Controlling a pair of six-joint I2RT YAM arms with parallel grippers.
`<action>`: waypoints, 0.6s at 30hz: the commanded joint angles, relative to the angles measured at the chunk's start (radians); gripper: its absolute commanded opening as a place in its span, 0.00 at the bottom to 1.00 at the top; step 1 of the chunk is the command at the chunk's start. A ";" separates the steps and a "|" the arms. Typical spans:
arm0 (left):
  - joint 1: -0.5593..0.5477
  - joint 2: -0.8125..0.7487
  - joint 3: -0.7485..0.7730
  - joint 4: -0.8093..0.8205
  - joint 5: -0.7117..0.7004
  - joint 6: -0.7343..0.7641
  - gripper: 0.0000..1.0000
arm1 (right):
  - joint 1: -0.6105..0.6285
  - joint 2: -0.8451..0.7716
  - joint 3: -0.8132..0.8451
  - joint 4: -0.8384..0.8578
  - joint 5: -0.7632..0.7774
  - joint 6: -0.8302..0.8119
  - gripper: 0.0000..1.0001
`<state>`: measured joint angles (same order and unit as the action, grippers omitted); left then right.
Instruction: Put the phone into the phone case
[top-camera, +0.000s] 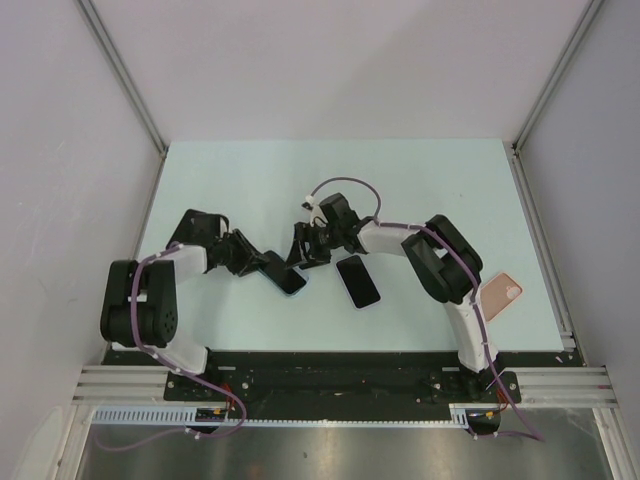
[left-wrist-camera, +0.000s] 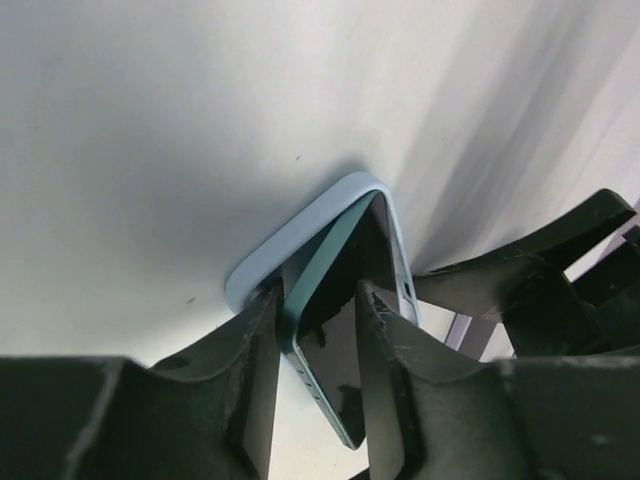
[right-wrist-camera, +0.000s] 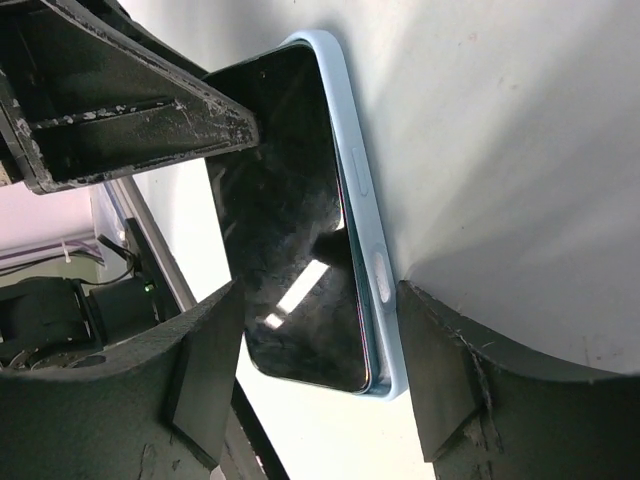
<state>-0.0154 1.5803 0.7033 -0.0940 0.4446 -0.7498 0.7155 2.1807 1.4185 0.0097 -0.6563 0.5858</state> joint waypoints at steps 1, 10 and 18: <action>-0.021 -0.068 -0.015 -0.102 -0.070 0.039 0.44 | 0.028 -0.039 -0.039 -0.043 0.055 0.019 0.66; -0.026 -0.186 -0.007 -0.202 -0.158 0.089 0.74 | 0.042 -0.059 -0.069 -0.043 0.073 0.031 0.64; -0.040 -0.232 -0.014 -0.271 -0.204 0.147 0.84 | 0.052 -0.056 -0.076 -0.034 0.070 0.023 0.64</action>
<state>-0.0486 1.3888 0.6952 -0.3183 0.2882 -0.6533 0.7536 2.1429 1.3674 0.0109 -0.6102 0.6205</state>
